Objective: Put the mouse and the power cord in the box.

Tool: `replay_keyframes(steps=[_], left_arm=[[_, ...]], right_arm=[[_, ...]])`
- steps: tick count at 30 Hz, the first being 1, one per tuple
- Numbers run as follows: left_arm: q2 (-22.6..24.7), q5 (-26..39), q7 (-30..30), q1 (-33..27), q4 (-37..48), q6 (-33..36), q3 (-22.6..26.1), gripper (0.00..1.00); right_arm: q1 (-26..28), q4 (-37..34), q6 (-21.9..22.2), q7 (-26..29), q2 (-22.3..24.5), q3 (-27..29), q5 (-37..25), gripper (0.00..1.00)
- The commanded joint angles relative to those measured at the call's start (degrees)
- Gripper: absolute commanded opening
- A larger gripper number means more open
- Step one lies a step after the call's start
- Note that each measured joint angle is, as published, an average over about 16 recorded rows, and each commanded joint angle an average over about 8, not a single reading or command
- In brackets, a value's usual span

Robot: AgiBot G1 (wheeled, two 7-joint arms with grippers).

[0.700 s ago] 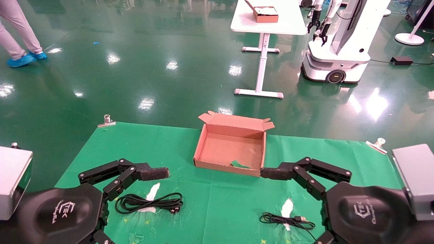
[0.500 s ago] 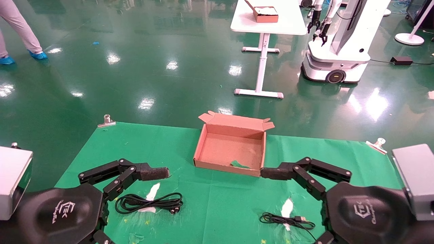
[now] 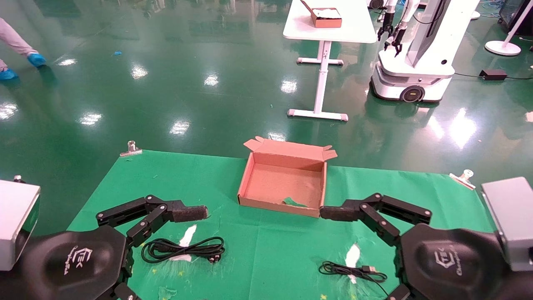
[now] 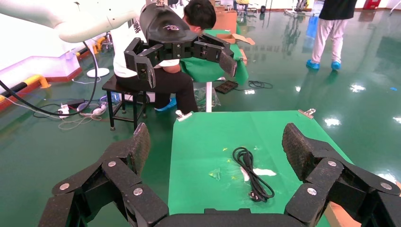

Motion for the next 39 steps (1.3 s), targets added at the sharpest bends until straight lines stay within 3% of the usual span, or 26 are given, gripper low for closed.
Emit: replay_keyframes(steps=[1,12,16,21,29,39], left_arm=[[0.1,-0.1,0.0,0.0,0.0,-0.1,0.0,1.0],[0.1,5.9,1.7,-2.5,2.7,1.9,2.5,1.0],[1.3,13.0,4.4,-7.4,6.2,3.7,5.6,1.0],[4.6,26.9,11.0,-17.1,12.8,4.3,12.3,1.0],[14.7,47.2,23.6,-28.0,30.2,-1.1,21.5,1.0],[25.3,55.7,36.0,-32.6,51.4,-9.8,25.7,1.0]], right_arm=[[0.0,0.1,0.0,0.1,0.0,0.0,0.1,1.0],[0.0,-3.9,-2.9,-4.0,1.2,-1.1,-3.4,1.0],[3.6,-7.9,-4.6,-7.9,0.8,-3.7,-8.1,1.0],[9.3,-17.1,-4.1,-14.0,-1.0,-8.6,-16.6,1.0],[18.4,-34.1,-0.8,-28.0,-9.0,-16.0,-32.9,1.0],[27.5,-53.7,6.4,-43.6,-20.0,-23.3,-47.4,1.0]])
